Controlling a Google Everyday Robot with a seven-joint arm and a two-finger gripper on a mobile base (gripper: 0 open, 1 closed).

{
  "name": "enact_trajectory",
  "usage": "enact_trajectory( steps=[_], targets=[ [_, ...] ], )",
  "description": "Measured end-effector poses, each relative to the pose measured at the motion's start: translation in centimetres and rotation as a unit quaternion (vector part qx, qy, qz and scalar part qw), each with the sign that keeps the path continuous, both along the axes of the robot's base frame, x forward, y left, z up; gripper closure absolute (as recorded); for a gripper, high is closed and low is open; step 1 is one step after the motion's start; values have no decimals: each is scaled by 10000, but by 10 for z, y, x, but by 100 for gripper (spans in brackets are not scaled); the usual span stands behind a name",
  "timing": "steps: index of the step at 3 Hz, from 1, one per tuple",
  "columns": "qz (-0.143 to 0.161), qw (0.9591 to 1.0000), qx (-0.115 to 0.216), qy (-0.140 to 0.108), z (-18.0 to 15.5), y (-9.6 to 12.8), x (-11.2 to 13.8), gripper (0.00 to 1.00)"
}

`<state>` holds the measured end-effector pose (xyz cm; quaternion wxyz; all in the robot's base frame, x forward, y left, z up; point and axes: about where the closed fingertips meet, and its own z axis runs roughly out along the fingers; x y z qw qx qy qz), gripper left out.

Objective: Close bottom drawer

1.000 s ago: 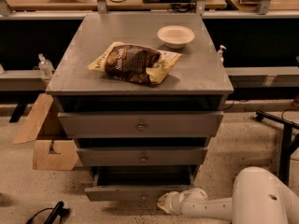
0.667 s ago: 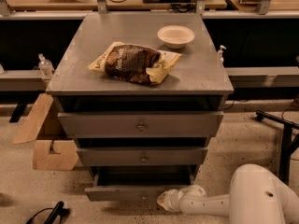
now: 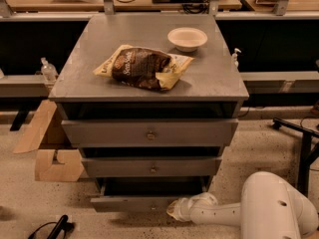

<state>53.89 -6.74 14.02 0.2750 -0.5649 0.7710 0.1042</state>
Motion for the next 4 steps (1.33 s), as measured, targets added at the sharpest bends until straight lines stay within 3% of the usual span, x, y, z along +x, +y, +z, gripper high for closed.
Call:
enact_trajectory(
  steps=[2, 3, 4],
  targets=[
    [85, 9998, -74, -178, -1, 4, 22, 100],
    [133, 9993, -158, -310, -6, 8, 47, 100],
    [133, 9993, -158, -310, -6, 8, 47, 100]
  ],
)
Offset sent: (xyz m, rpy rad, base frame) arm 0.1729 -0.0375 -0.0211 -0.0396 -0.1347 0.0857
